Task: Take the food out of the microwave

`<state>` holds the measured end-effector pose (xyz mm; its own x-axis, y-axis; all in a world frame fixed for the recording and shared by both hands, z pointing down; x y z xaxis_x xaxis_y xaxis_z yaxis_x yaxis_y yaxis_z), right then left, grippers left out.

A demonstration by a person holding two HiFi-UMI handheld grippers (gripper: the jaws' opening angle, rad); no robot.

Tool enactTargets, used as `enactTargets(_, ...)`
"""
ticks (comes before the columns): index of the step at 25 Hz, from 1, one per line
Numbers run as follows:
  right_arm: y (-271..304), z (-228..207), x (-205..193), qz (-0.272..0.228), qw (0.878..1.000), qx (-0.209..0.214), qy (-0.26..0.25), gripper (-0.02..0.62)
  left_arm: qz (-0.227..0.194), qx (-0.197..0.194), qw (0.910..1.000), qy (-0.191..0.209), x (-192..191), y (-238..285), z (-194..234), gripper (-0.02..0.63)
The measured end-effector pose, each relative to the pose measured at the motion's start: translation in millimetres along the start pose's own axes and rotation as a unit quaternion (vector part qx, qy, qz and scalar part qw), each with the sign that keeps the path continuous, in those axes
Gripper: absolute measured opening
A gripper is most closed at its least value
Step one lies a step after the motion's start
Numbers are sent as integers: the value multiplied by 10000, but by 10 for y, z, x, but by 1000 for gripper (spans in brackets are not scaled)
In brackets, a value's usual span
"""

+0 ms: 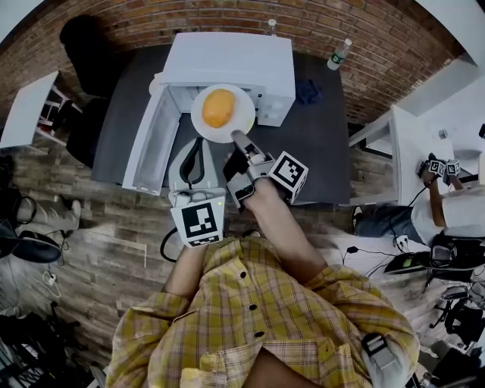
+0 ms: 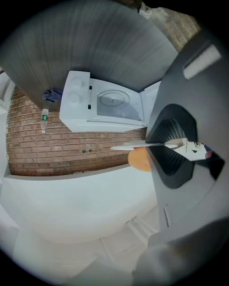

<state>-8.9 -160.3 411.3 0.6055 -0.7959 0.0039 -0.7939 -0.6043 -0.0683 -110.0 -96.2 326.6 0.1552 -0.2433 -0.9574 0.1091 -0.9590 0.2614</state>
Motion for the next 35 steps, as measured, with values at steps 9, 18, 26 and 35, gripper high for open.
enactTargets(9, -81, 104, 1, -79, 9999, 56, -42, 20, -9, 46, 10000, 5, 5, -9, 19, 0)
enactTargets(18, -72, 205, -29, -26, 9998, 160, -71, 20, -47, 82, 10000, -1, 15, -11, 41, 0)
enactTargets(26, -37, 203, -51, 35, 9999, 140, -66, 20, -42, 109, 9999, -6, 15, -6, 53, 0)
enactTargets(35, 38, 88, -40, 8, 10000, 60, 17, 20, -226, 80, 9995, -205, 17, 48, 139, 0)
Point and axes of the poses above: the fingertips, and each gripper's own axes: y forward along the fingers, z to its left, x out of its top, the point moved 4 cm from there along -y, backward along the fingers, and after that the axes turned 15 degrees about z, right-handed, at the moved point
